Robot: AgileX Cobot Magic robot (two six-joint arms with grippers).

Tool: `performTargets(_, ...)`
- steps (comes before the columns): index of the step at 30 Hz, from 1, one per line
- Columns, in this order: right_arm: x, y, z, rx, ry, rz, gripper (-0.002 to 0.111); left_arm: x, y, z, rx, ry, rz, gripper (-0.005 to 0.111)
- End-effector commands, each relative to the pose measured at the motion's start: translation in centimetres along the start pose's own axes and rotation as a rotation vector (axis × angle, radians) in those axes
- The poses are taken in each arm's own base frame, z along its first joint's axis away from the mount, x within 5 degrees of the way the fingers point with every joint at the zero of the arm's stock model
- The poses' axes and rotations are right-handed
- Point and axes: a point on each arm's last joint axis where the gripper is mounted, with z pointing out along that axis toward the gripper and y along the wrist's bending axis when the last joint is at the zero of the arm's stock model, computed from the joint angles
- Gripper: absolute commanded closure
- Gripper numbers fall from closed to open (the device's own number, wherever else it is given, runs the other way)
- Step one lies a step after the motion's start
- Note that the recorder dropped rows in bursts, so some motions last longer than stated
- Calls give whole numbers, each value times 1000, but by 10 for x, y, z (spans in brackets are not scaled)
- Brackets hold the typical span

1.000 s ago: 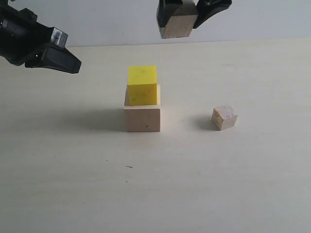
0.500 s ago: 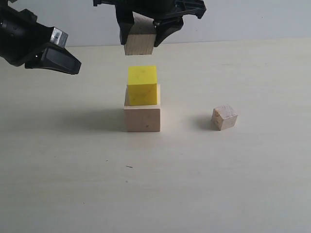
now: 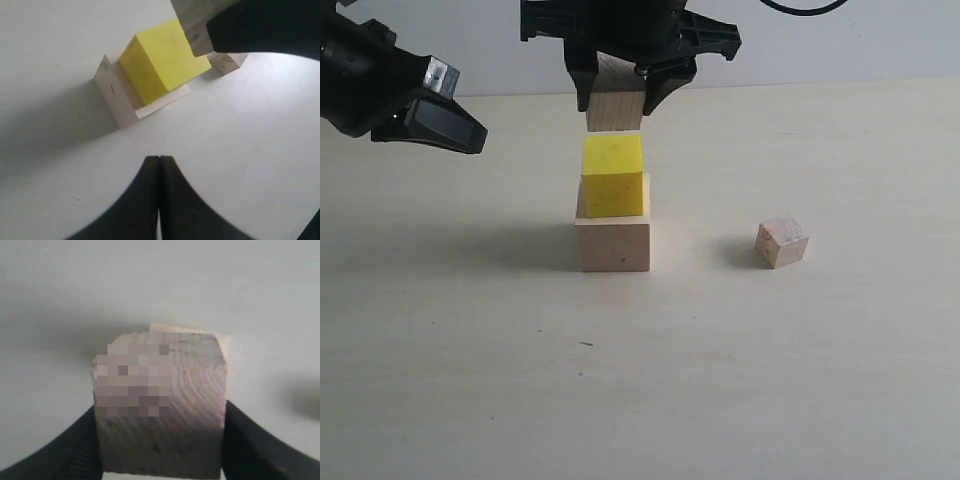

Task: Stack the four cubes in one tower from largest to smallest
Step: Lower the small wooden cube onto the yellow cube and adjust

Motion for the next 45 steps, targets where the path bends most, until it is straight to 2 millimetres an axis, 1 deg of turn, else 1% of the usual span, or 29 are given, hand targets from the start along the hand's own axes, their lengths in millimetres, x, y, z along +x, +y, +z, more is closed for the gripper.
performTargets(1,-5,-5,6,15,-5,18,108,1,-1,-2,1,-3,-4,107)
performTargets(8,-5,-5,7,15,-3,18,108,1,-1,-2,2,-1,-4,107)
performTargets(12,-6,-6,17,29,13,18,108,1,-1,-2,2,-1,-4,107)
performTargets(13,-5,-5,22,27,26,18,108,1,-1,-2,2,-1,-4,107)
performTargets(15,-4,-3,26,3,50,24,108,1,-1,-2,2,-1,-4,107)
performTargets(33,-2,0,26,-6,55,23,108,1,-1,-2,2,-1,-4,107)
performTargets(35,-2,1,23,-10,50,21,108,1,-1,-2,2,-1,-4,107)
performTargets(45,0,3,20,-15,45,15,108,1,-1,-2,2,-1,-4,107)
